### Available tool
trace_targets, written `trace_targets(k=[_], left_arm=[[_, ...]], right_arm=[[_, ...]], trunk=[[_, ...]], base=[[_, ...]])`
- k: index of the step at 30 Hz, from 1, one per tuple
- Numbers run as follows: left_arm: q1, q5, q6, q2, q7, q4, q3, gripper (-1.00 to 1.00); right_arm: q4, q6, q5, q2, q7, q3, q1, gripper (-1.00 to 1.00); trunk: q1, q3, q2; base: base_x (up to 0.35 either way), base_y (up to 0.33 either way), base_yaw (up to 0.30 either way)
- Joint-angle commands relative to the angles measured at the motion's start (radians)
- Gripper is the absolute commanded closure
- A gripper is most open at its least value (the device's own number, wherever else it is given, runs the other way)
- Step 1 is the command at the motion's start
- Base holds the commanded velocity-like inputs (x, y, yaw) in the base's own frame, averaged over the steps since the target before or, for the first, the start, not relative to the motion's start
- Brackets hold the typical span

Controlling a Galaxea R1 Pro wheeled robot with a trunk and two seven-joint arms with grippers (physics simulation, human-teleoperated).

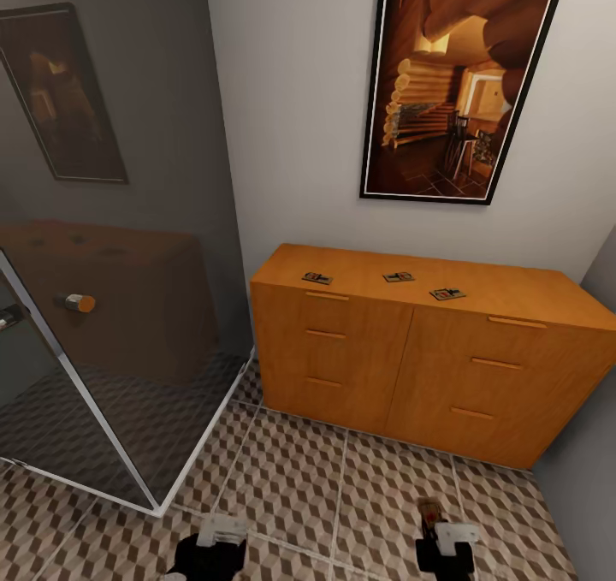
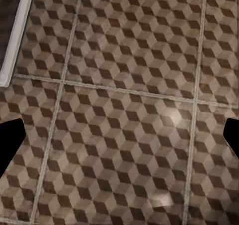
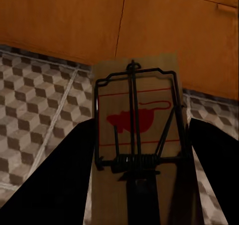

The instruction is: Take the four mousetraps from the cabinet in the bathroom and place them on the bathroom floor. Make sure all four end up on the same floor surface, and ensure that at least two of them are either under or directly next to the same bathroom sink.

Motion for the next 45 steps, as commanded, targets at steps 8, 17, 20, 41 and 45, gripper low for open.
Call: trace_targets(k=[8, 17, 20, 41, 45], left_arm=[[-0.008, -0.002, 0.017, 0.008, 0.004, -0.078, 0.004, -1.00], [-0.008, 0.000, 0.014, 0.010, 0.003, -0.089, 0.003, -1.00], [-0.008, 0.000, 0.014, 0.009, 0.003, -0.090, 0.001, -1.00], [-0.008, -0.001, 0.013, 0.011, 0.002, -0.144, -0.001, -1.00], [-0.008, -0.002, 0.013, 0.010, 0.002, -0.146, -0.001, -1.00]], right_arm=[[-0.002, -0.006, -0.009, 0.013, -0.037, 0.001, 0.001, 1.00], [-0.002, -0.009, -0.009, 0.011, -0.038, 0.001, 0.001, 1.00], [-0.002, -0.009, -0.010, 0.011, -0.038, 0.001, 0.001, 1.00], [-0.002, -0.004, -0.009, 0.013, -0.035, 0.003, 0.001, 1.00], [-0.002, -0.003, -0.009, 0.015, -0.034, 0.003, 0.001, 1.00]], trunk=[[0.000, -0.001, -0.001], [0.000, -0.001, -0.001], [0.000, -0.001, -0.001], [0.000, -0.001, -0.001], [0.000, -0.001, -0.001]], base=[[0.000, 0.000, 0.000], [0.000, 0.000, 0.000], [0.000, 0.000, 0.000], [0.000, 0.000, 0.000], [0.000, 0.000, 0.000]])
